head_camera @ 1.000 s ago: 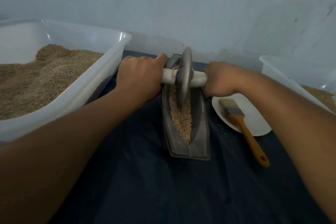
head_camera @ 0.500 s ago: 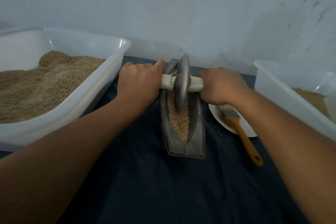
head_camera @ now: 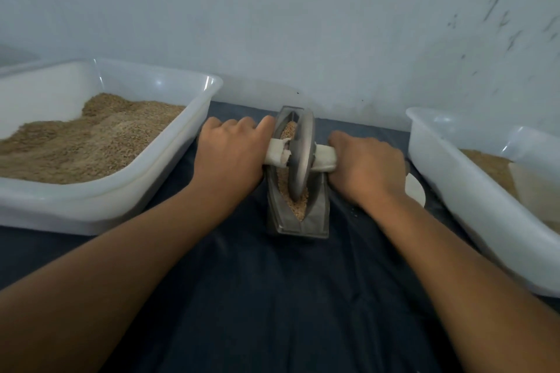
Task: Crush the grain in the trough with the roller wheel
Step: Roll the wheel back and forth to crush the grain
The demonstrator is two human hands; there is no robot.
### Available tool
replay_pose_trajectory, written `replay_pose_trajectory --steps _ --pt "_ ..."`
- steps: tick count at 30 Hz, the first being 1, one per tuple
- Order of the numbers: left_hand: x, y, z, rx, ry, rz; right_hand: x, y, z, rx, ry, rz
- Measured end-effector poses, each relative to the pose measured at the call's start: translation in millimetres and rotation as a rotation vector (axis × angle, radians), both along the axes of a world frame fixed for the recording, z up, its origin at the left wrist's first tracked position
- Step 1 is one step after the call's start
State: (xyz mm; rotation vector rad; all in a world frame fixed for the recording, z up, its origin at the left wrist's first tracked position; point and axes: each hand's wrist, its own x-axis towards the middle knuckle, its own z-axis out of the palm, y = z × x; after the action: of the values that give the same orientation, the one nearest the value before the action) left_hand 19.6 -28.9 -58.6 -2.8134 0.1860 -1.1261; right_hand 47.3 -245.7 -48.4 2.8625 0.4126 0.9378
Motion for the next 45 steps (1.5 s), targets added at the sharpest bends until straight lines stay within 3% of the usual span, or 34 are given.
replay_pose_trajectory --steps 10,18,28,38,45 --pt "-22 7 3 -0.070 0.073 -0.032 -20 0 5 -0.032 -0.052 0.018" --pt "-13 3 8 -0.009 0.105 0.009 -10 -3 0 -0.003 -0.008 0.008" --pt "47 6 10 0.013 0.165 0.019 37 1 14 -0.017 0.297 -0.007" --pt "79 8 6 -0.011 0.083 0.015 78 8 38 -0.056 0.652 0.048" --pt "90 8 6 0.014 0.049 0.041 102 10 42 -0.012 0.728 0.090"
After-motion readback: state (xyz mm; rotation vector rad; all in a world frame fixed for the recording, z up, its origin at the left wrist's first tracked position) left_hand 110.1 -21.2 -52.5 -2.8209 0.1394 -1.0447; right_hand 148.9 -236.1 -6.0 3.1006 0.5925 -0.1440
